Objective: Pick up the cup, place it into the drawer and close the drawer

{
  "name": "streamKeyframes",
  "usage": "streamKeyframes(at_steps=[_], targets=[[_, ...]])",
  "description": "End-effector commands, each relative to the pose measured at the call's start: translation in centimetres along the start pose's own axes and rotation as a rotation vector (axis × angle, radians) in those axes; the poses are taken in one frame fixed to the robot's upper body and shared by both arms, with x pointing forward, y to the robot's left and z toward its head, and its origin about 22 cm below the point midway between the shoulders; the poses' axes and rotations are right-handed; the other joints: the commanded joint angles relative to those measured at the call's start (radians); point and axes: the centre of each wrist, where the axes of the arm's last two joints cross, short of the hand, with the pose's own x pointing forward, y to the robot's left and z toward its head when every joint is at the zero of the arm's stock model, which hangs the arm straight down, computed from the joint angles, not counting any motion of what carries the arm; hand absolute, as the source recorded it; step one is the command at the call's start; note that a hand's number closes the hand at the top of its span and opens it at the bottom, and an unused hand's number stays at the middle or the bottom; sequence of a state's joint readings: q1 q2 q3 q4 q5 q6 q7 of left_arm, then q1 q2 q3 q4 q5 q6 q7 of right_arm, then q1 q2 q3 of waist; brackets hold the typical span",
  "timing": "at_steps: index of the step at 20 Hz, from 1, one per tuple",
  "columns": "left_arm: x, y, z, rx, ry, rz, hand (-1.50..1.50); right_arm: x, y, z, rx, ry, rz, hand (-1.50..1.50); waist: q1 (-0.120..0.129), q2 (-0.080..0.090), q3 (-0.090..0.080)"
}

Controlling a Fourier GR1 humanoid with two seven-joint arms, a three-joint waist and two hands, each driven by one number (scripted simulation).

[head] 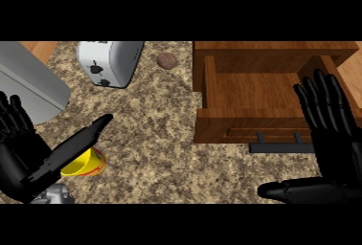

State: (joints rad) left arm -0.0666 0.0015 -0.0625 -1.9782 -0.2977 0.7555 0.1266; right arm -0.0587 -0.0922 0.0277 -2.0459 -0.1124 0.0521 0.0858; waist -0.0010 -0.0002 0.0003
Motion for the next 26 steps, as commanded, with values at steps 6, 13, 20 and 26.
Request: streamKeyframes(at_steps=[6,13,20,26], targets=[[-1.8,0.0,1.4,0.041,0.045,-0.033,-1.50,0.1,0.6,-0.5,-0.004,-0.006,0.002,-1.50,0.001,0.000,0.000],[-3.8,2.0,1.0,0.082,0.113,-0.037,-1.50,0.8,0.1,-1.1,-0.015,-0.004,0.012,-1.50,0.002,0.000,-0.001],[-5.2,3.9,3.5,0.123,0.172,-0.088,-1.50,1.5,-0.4,-0.4,-0.004,-0.030,0.019,-1.50,0.002,-0.001,0.000],[-7.1,4.8,4.3,0.165,0.192,-0.097,-1.50,1.3,0.1,-0.4,-0.008,0.007,0.004,-1.50,0.002,0.000,0.000]])
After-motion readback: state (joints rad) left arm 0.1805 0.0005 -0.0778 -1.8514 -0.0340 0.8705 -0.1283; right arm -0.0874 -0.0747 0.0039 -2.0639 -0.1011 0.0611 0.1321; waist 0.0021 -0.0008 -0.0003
